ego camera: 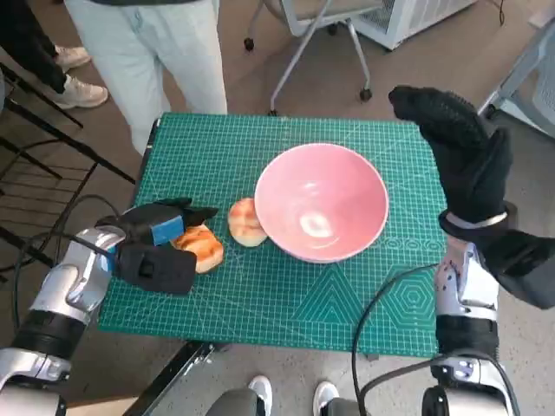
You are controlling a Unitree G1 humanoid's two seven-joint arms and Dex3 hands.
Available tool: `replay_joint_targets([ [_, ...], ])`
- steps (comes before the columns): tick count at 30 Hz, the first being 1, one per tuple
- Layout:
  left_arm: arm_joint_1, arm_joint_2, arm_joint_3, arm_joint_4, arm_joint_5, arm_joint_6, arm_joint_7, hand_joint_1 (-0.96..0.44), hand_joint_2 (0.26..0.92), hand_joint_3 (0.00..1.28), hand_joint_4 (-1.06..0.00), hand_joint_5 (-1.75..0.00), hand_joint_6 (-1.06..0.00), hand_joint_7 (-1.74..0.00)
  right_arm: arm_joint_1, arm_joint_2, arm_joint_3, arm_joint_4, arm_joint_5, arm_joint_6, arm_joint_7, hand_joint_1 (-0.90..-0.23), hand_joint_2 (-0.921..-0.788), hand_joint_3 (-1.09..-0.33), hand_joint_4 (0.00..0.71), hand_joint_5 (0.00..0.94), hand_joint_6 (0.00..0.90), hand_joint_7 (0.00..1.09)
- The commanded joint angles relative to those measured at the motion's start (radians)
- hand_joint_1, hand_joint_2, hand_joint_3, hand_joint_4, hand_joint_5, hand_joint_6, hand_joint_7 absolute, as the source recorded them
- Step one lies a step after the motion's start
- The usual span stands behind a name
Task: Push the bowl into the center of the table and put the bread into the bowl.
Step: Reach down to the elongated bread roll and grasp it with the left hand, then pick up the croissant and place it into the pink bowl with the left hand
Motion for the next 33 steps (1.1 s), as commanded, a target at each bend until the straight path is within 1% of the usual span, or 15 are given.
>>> replay_joint_targets([
  [1, 0.010, -0.029, -0.030, 0.073, 0.028, -0.052, 0.057, 0.03, 0.884, 0.05, -0.51, -0.03, -0.59, -0.05, 0.019, -0.004, -0.001, 0.014, 0.009, 0.008, 0.008, -0.661, -0.921, -0.693, 0.171, 0.001, 0.011, 0.51],
  [2, 0.009, -0.030, -0.031, 0.084, 0.030, -0.065, 0.077, 0.03, 0.890, 0.05, -0.52, -0.04, -0.60, -0.06, 0.019, -0.004, -0.001, 0.014, 0.009, 0.008, 0.008, -0.661, -0.921, -0.692, 0.171, 0.001, 0.011, 0.51],
  [4, 0.009, -0.033, -0.031, 0.107, 0.033, -0.092, 0.114, 0.05, 0.908, 0.06, -0.61, -0.06, -0.68, -0.07, 0.019, -0.005, -0.002, 0.013, 0.008, 0.008, 0.007, -0.661, -0.921, -0.692, 0.171, 0.002, 0.012, 0.51],
  [5, 0.008, -0.034, -0.031, 0.118, 0.035, -0.105, 0.130, 0.04, 0.911, 0.06, -0.63, -0.29, -0.66, -0.28, 0.019, -0.005, -0.002, 0.014, 0.007, 0.007, 0.006, -0.660, -0.921, -0.692, 0.171, 0.002, 0.012, 0.51],
  [6, 0.008, -0.033, -0.031, 0.130, 0.038, -0.123, 0.151, 0.02, 0.914, 0.09, -0.64, -0.65, -0.60, -0.61, 0.019, -0.006, -0.002, 0.014, 0.007, 0.007, 0.006, -0.659, -0.921, -0.692, 0.171, 0.002, 0.012, 0.51],
  [7, 0.007, -0.033, -0.032, 0.139, 0.040, -0.136, 0.166, 0.02, 0.917, 0.09, -0.67, -0.87, -0.60, -0.78, 0.019, -0.006, -0.002, 0.014, 0.007, 0.007, 0.006, -0.658, -0.921, -0.692, 0.172, 0.002, 0.012, 0.51],
  [9, 0.005, -0.029, -0.034, 0.156, 0.044, -0.167, 0.196, 0.01, 0.918, 0.08, -0.70, -1.03, -0.61, -0.93, 0.019, -0.007, -0.003, 0.014, 0.007, 0.007, 0.006, -0.656, -0.921, -0.692, 0.172, 0.002, 0.013, 0.51],
  [10, 0.004, -0.026, -0.033, 0.161, 0.045, -0.181, 0.206, 0.01, 0.918, 0.07, -0.71, -1.06, -0.61, -0.96, 0.019, -0.007, -0.003, 0.014, 0.008, 0.007, 0.007, -0.656, -0.921, -0.692, 0.172, 0.002, 0.013, 0.51],
  [11, 0.003, -0.024, -0.034, 0.165, 0.045, -0.191, 0.214, 0.01, 0.919, 0.06, -0.73, -1.08, -0.62, -1.03, 0.019, -0.007, -0.003, 0.014, 0.009, 0.007, 0.007, -0.655, -0.921, -0.692, 0.172, 0.001, 0.013, 0.51],
  [14, 0.005, -0.013, -0.026, 0.157, 0.034, -0.219, 0.220, 0.00, 0.920, 0.05, -0.74, -1.08, -0.62, -1.14, 0.017, -0.007, -0.004, 0.015, 0.010, 0.009, 0.007, -0.654, -0.921, -0.692, 0.172, 0.001, 0.013, 0.51],
  [17, 0.009, 0.003, -0.007, 0.126, 0.011, -0.238, 0.207, 0.00, 0.920, 0.05, -0.74, -1.08, -0.62, -1.18, 0.017, -0.006, -0.004, 0.016, 0.010, 0.008, 0.007, -0.654, -0.921, -0.692, 0.172, 0.001, 0.014, 0.51],
  [19, 0.012, 0.010, 0.007, 0.105, -0.006, -0.243, 0.196, 0.00, 0.920, 0.05, -0.74, -1.08, -0.62, -1.19, 0.017, -0.006, -0.004, 0.016, 0.011, 0.009, 0.007, -0.654, -0.921, -0.692, 0.172, 0.001, 0.014, 0.51],
  [27, 0.050, 0.054, 0.118, -0.100, -0.122, -0.212, 0.115, 0.00, 0.920, 0.05, -0.75, -1.10, -0.62, -1.17, 0.012, -0.005, -0.004, 0.023, 0.011, 0.011, 0.007, -0.654, -0.921, -0.692, 0.172, 0.001, 0.014, 0.50],
  [29, 0.060, 0.065, 0.169, -0.191, -0.171, -0.186, 0.093, 0.00, 0.919, 0.04, -0.76, -1.09, -0.64, -1.15, 0.011, -0.005, -0.004, 0.023, 0.012, 0.012, 0.007, -0.654, -0.921, -0.692, 0.172, 0.001, 0.014, 0.50],
  [33, 0.069, 0.065, 0.242, -0.309, -0.238, -0.143, 0.066, 0.00, 0.912, 0.01, -0.80, -1.06, -0.68, -1.09, 0.010, -0.005, -0.003, 0.021, 0.014, 0.013, 0.007, -0.654, -0.921, -0.692, 0.171, 0.001, 0.014, 0.50],
])
